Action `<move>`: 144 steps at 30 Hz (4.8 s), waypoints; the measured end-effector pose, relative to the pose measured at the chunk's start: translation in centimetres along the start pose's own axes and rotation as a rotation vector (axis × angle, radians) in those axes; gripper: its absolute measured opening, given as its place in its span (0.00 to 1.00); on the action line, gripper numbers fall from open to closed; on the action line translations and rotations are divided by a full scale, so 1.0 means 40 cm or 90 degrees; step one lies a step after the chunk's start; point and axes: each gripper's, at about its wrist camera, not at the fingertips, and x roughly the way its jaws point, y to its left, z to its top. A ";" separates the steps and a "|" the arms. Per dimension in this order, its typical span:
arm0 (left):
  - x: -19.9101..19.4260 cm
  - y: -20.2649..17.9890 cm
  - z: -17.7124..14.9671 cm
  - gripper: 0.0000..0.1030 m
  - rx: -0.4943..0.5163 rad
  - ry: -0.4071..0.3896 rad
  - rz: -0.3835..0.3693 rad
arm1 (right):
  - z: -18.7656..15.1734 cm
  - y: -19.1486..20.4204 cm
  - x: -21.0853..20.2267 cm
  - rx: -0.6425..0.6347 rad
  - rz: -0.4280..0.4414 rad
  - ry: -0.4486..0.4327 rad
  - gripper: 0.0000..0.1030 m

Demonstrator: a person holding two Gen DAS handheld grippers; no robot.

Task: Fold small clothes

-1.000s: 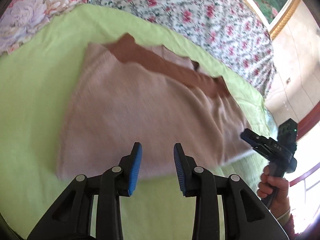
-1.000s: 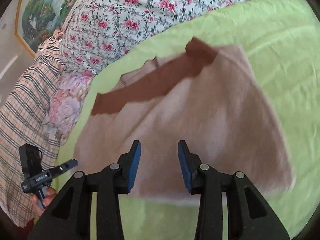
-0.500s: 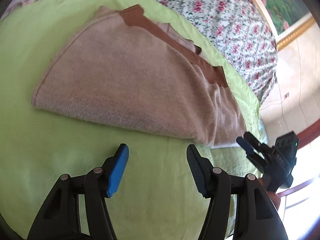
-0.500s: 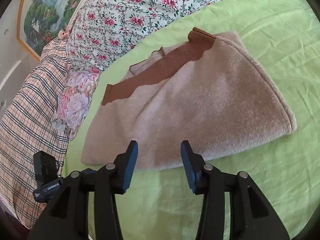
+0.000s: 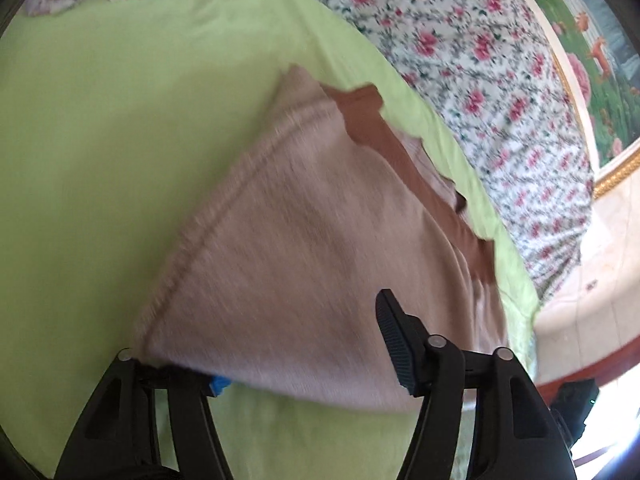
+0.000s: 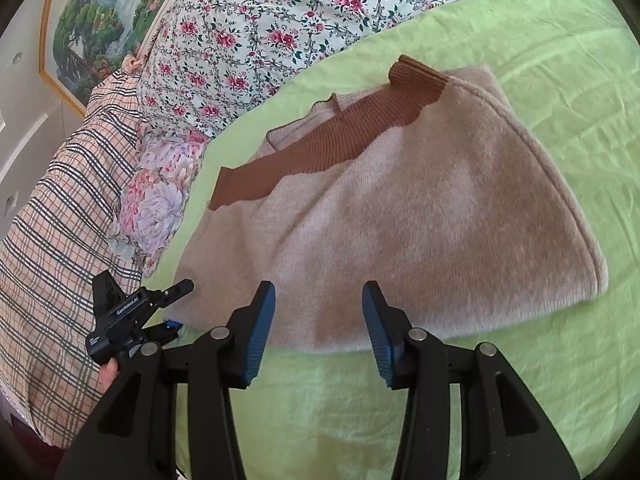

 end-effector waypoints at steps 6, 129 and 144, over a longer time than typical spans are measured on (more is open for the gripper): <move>-0.009 -0.029 0.028 0.14 0.038 -0.036 0.029 | 0.071 -0.023 0.013 -0.012 0.009 -0.003 0.45; -0.094 0.034 0.154 0.76 0.216 0.097 -0.015 | 0.177 0.213 0.363 -0.082 0.056 0.132 0.34; -0.032 -0.080 0.106 0.54 0.343 0.089 0.096 | 0.119 0.134 0.307 -0.041 0.001 0.076 0.10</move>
